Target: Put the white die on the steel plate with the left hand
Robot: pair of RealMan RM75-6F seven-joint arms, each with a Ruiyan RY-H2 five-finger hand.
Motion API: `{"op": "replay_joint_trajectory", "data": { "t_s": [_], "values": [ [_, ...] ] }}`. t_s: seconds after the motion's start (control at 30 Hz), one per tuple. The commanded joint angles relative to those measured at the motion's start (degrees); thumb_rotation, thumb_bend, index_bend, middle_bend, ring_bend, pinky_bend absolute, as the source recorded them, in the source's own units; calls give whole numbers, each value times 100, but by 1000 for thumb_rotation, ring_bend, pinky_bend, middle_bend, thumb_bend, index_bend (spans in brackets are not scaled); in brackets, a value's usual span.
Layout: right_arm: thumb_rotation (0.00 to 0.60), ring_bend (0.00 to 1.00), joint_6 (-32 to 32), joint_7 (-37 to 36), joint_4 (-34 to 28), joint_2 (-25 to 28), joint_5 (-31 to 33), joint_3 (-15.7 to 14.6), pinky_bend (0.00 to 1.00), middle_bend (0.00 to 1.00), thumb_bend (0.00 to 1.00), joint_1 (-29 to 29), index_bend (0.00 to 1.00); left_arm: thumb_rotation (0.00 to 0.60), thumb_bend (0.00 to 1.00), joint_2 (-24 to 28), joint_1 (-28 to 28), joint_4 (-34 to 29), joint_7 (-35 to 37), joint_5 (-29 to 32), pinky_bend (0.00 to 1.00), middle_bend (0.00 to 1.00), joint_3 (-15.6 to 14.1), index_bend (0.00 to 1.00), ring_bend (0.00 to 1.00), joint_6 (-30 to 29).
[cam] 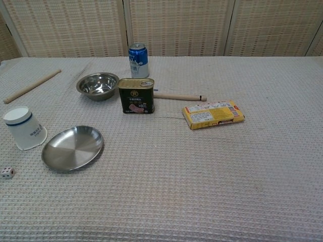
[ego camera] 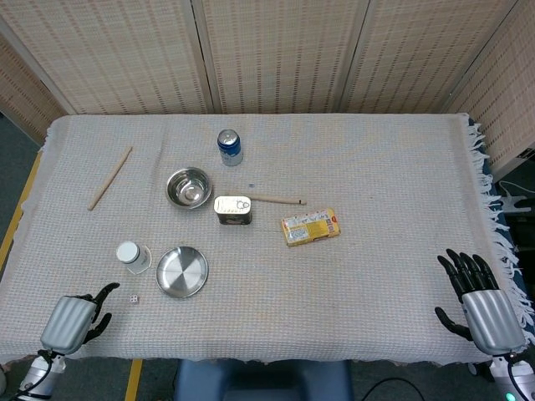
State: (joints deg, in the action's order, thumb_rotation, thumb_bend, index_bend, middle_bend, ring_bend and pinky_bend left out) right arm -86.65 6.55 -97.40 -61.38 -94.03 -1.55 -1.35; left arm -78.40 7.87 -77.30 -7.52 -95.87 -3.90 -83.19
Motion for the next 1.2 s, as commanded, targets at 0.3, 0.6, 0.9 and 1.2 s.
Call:
{"op": "replay_joint_trajectory", "data": {
  "t_s": [0.3, 0.6, 0.9, 1.2],
  "values": [
    [565, 0, 66, 19, 19, -15, 60, 25, 0, 0, 173, -26, 0, 600, 362, -709, 112, 861, 115, 224, 987, 1000, 76, 309, 940, 324],
    [565, 0, 36, 29, 16, -16, 63, 33, 0, 0, 173, -12, 0, 600, 342, -975, 250, 1249, 115, 389, 995, 1000, 120, 319, 950, 646],
    [565, 0, 88, 43, 25, -24, 102, 41, 0, 0, 172, -31, 0, 600, 334, -1129, 312, 1436, 112, 500, 997, 1000, 135, 342, 952, 773],
    [565, 0, 130, 68, 29, -34, 154, 56, 0, 0, 172, -46, 0, 600, 352, -1161, 395, 1435, 75, 484, 996, 1000, 126, 380, 953, 799]
  ]
}}
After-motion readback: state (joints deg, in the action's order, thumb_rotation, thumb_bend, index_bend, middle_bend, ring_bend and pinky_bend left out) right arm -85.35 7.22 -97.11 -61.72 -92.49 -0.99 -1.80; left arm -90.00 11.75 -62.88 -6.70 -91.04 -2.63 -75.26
